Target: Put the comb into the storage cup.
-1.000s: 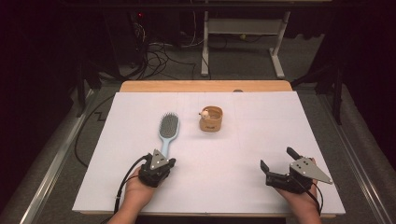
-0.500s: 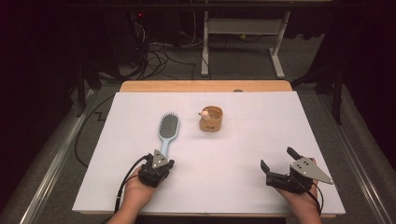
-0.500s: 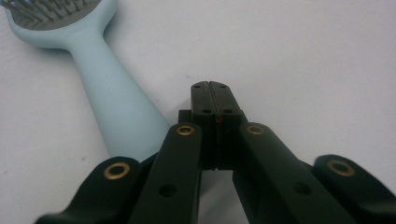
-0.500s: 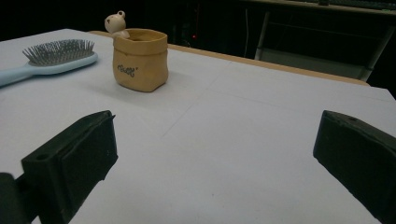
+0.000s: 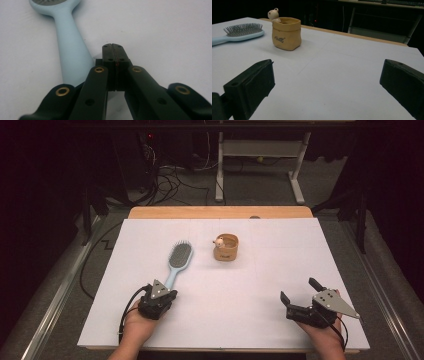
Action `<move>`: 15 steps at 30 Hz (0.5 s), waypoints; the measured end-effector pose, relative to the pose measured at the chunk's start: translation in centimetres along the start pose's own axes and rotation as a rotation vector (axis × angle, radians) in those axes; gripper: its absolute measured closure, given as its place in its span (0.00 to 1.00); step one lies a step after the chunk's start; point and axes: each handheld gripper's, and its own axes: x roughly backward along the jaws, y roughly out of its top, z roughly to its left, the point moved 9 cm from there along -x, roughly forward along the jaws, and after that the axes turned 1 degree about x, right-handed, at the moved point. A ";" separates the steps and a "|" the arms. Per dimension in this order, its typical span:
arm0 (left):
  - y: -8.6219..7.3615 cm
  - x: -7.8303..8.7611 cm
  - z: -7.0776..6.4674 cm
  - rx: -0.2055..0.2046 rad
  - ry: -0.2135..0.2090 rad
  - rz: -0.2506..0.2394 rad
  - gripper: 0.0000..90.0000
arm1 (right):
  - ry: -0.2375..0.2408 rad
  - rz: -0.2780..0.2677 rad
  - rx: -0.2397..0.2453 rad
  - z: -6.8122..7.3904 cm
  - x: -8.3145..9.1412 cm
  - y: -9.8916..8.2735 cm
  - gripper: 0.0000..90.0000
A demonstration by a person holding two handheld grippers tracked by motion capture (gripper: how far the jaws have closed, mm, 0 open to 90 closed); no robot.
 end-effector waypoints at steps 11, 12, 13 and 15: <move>-0.7 1.0 2.0 0.052 0.017 -0.009 1.00 | 0.002 0.002 -0.002 0.0 0.0 0.0 0.00; -0.8 1.1 2.1 0.054 0.017 -0.012 1.00 | 0.001 0.001 -0.001 0.0 0.0 0.0 0.00; -0.8 1.2 2.3 0.057 0.016 -0.015 1.00 | 0.002 0.001 -0.001 0.0 0.0 0.0 0.00; -0.9 1.4 2.5 0.065 0.019 -0.019 1.00 | 0.002 0.001 -0.001 0.0 0.0 0.0 0.00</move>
